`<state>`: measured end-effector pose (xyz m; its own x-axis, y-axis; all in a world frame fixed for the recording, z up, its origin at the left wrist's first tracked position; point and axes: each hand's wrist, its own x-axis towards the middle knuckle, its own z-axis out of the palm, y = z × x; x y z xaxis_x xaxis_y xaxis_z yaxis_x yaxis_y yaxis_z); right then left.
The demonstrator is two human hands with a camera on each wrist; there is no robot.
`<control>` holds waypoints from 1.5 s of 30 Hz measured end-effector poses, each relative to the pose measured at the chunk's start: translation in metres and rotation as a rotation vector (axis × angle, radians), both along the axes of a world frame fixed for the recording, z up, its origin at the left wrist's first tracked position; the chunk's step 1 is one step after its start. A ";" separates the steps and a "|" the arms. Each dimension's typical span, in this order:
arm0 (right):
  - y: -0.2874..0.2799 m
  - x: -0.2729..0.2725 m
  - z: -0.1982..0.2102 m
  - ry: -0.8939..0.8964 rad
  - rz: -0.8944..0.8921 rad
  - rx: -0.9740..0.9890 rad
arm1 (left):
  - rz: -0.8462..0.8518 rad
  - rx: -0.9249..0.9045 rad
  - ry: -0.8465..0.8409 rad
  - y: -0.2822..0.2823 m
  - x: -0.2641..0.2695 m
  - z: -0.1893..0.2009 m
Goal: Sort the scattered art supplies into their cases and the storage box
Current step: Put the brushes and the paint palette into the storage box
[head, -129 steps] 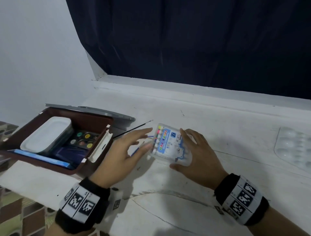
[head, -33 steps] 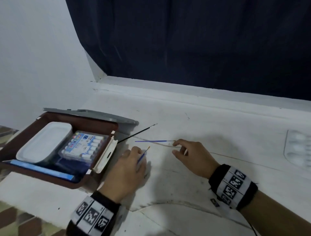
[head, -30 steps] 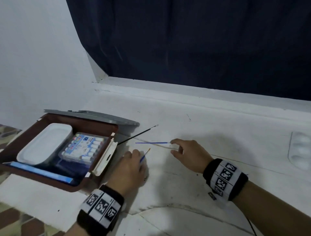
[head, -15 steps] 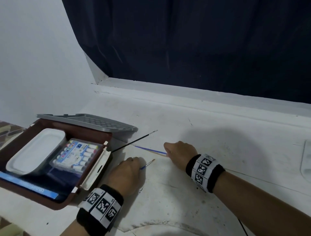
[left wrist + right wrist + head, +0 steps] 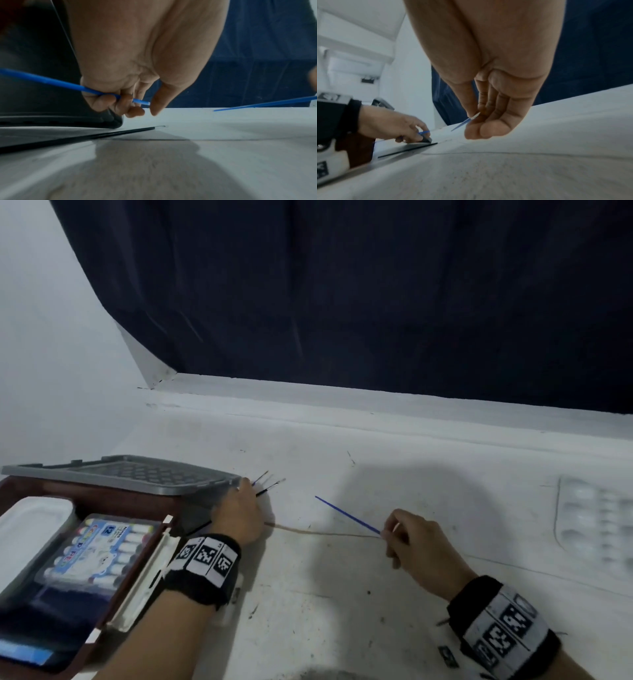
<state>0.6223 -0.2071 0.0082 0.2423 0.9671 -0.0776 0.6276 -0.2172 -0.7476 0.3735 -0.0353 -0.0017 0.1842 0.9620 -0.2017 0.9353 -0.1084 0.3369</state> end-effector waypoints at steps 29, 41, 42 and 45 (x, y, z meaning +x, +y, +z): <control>-0.096 -0.025 0.007 0.842 -0.334 -0.179 | -0.449 -0.541 -0.422 -0.153 0.055 0.016; -0.068 -0.013 -0.011 0.842 -0.326 -0.130 | -0.621 -0.384 -0.273 -0.155 0.081 0.003; -0.066 -0.013 -0.013 0.864 -0.316 -0.125 | -0.636 -0.375 -0.256 -0.154 0.083 0.003; -0.062 -0.011 -0.018 0.846 -0.309 -0.108 | -0.659 -0.353 -0.232 -0.151 0.089 0.002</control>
